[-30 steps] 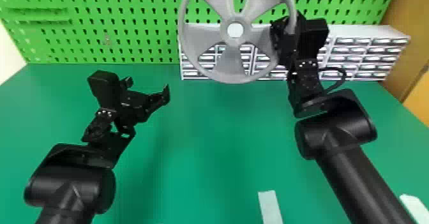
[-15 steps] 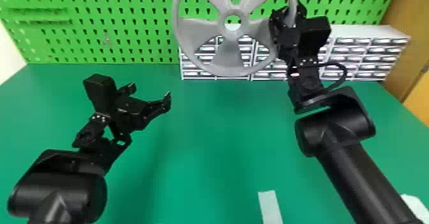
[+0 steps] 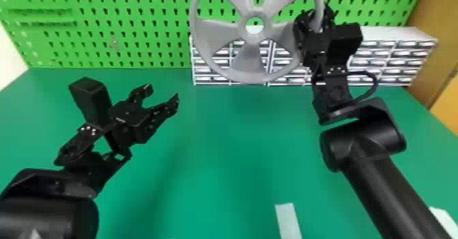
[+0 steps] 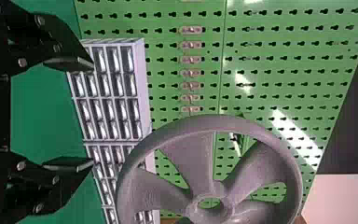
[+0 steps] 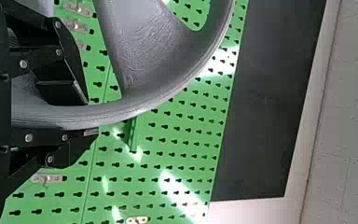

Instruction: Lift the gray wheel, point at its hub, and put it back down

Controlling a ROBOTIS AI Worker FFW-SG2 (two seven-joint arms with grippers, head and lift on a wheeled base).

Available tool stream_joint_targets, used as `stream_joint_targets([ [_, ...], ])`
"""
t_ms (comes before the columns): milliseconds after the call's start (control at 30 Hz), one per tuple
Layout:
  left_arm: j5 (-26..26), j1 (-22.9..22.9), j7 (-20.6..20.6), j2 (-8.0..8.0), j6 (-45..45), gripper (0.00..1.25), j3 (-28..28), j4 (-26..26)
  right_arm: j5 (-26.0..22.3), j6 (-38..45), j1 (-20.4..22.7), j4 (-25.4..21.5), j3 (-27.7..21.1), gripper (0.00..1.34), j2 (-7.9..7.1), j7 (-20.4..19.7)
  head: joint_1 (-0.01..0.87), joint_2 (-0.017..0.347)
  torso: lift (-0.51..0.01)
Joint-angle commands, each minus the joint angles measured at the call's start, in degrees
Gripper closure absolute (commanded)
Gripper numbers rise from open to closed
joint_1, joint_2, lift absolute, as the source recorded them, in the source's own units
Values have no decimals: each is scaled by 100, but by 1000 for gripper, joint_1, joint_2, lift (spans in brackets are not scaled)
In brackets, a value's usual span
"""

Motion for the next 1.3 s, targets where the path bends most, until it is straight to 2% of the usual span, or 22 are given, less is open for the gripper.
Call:
stream_joint_targets([
  [0, -12, 131, 53, 0, 69, 1007, 7, -213, -20, -7, 9, -24, 0, 1326, -30, -6, 692, 48, -88],
  [67, 5, 157, 106, 0, 122, 1223, -10, -257, -46, -7, 9, -33, 9, 1326, -39, 2, 692, 48, -88],
  [433, 427, 166, 106, 18, 165, 1225, -116, -274, -72, -7, -17, -33, 52, 1326, -65, 2, 692, 48, -88],
  [933, 287, 122, 220, 123, 324, 1225, -256, -476, -55, 55, -61, -33, 79, 1326, -83, 2, 692, 48, -88],
  [1267, 348, -212, 510, 220, 491, 1225, -801, -512, 121, 108, -105, 11, 132, 1326, -21, -6, 692, 48, -88],
])
